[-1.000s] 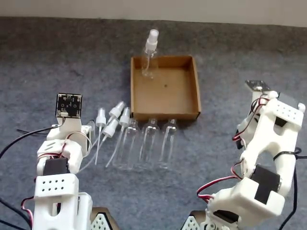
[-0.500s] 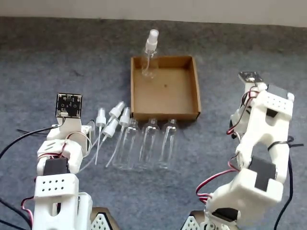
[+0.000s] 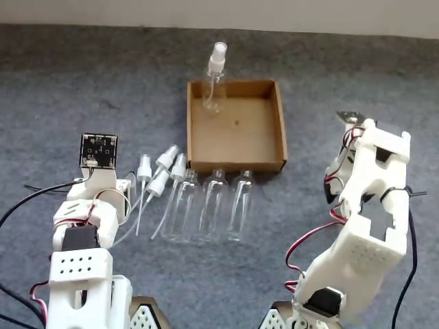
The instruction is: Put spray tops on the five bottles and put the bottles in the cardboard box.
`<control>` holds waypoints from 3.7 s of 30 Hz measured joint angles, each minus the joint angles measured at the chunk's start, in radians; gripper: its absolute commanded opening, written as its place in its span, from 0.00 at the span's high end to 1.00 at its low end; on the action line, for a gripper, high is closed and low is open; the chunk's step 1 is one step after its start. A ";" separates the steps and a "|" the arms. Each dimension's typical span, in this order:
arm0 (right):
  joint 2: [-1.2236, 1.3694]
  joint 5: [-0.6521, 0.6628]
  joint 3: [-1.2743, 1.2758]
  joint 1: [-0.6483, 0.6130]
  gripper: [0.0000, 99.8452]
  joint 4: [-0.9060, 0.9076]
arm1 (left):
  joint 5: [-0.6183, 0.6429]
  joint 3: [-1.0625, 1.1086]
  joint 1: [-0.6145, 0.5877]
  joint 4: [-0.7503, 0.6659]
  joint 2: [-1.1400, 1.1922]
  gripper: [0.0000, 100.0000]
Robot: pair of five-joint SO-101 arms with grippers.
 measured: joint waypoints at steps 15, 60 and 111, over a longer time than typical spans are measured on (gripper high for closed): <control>-0.098 -0.043 -0.123 0.044 1.00 0.058 | 0.000 0.000 0.003 0.000 0.000 0.82; -1.562 -0.250 0.847 -0.600 1.00 -0.215 | 0.089 -1.126 0.084 0.448 1.321 0.82; -1.588 -0.502 1.165 -1.017 1.00 -0.967 | 0.089 -1.576 0.565 0.408 0.284 0.99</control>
